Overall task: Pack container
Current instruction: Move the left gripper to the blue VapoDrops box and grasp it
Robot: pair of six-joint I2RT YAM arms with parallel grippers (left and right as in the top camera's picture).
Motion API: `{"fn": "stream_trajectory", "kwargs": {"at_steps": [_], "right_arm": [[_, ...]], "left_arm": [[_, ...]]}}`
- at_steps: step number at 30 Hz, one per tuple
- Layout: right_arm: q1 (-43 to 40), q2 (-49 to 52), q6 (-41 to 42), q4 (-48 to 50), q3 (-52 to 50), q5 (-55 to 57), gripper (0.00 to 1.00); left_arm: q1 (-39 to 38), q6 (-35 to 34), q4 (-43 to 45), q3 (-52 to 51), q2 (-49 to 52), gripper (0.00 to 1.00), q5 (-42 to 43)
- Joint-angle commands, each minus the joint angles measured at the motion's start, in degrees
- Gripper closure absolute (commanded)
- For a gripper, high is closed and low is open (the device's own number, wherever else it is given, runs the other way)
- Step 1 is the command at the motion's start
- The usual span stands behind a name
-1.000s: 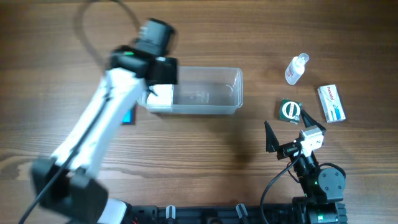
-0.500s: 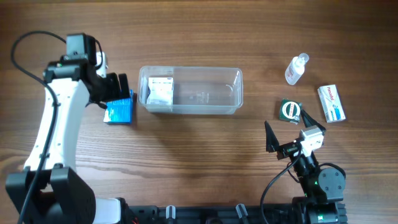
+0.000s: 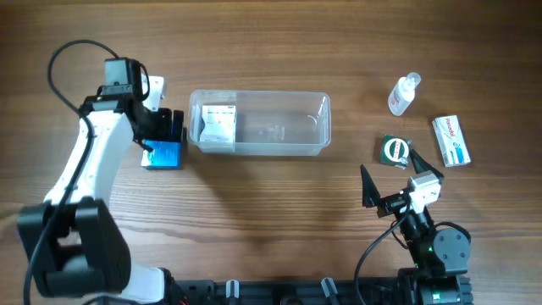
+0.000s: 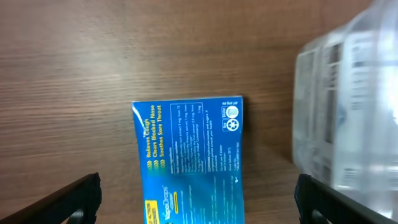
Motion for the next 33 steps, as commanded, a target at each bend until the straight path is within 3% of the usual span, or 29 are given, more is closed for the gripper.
{"fn": "stream_trajectory", "kwargs": {"at_steps": [1, 18, 22, 33], "right_arm": [[-0.2, -0.4, -0.3, 0.2, -0.1, 0.3, 0.00], [-0.2, -0.4, -0.3, 0.2, -0.1, 0.3, 0.00], [-0.2, -0.4, -0.3, 0.2, -0.1, 0.3, 0.00], [-0.2, -0.4, -0.3, 0.2, -0.1, 0.3, 0.00]], "left_arm": [[0.1, 2.2, 1.5, -0.4, 4.7, 0.00, -0.6], [0.2, 4.9, 5.0, -0.4, 13.4, 0.01, -0.6], [0.2, 4.9, 5.3, -0.4, 13.4, 0.16, -0.6], [0.2, 4.9, 4.9, -0.3, 13.4, 0.27, -0.6]]}}
